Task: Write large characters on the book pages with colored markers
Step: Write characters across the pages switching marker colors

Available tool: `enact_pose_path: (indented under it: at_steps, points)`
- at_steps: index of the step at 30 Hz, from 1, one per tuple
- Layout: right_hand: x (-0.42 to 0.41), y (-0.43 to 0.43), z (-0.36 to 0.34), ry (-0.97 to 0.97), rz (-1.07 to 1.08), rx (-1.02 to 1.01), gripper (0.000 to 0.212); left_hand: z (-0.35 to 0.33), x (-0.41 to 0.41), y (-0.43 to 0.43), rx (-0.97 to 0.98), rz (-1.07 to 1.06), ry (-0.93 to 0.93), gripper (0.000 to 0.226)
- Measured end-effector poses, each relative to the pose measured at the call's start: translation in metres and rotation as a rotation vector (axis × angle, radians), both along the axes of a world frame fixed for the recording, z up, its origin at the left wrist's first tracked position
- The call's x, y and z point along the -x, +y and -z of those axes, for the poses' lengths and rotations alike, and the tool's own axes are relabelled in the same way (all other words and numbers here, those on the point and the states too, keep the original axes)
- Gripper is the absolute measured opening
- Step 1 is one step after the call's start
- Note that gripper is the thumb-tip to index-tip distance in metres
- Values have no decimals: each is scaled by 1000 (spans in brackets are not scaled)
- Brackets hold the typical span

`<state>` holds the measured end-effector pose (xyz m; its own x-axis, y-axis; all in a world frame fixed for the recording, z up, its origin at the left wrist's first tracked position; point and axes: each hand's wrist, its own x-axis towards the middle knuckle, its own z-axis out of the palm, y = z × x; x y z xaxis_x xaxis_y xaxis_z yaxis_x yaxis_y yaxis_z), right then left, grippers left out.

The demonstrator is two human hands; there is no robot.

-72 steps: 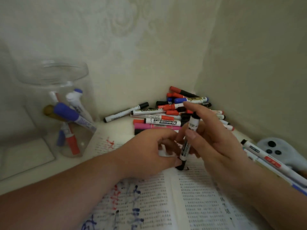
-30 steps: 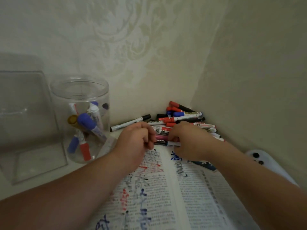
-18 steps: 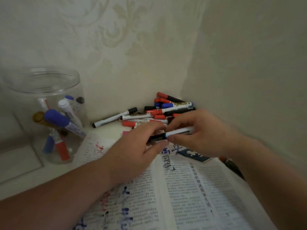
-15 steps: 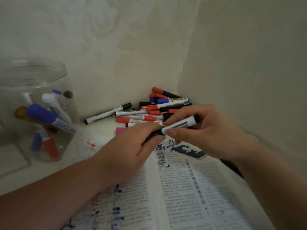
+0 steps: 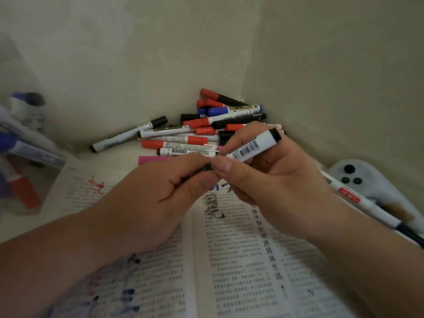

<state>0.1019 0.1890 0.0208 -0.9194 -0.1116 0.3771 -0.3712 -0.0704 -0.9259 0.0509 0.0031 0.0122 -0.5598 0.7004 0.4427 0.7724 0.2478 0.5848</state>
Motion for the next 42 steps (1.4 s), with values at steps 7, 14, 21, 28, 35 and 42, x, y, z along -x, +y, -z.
enact_pose_path:
  at_steps: [7,14,21,28,35,42]
  points:
    - [1,5,-1,92,29,-71,12,2,2,-2,45,106,-44,25]
    - [-9,-1,-13,166,-35,9,12,-2,4,-3,-5,54,114,12]
    - [5,33,-16,-26,264,-4,28,17,18,-10,-197,73,-357,26]
    - [9,51,-7,-387,37,-218,16,26,19,-7,-142,-3,-262,47]
    - [9,47,-7,-369,105,-431,6,21,16,-6,-213,-78,-290,44]
    - [9,43,-7,-337,164,-493,5,17,14,-6,-146,-163,-129,30]
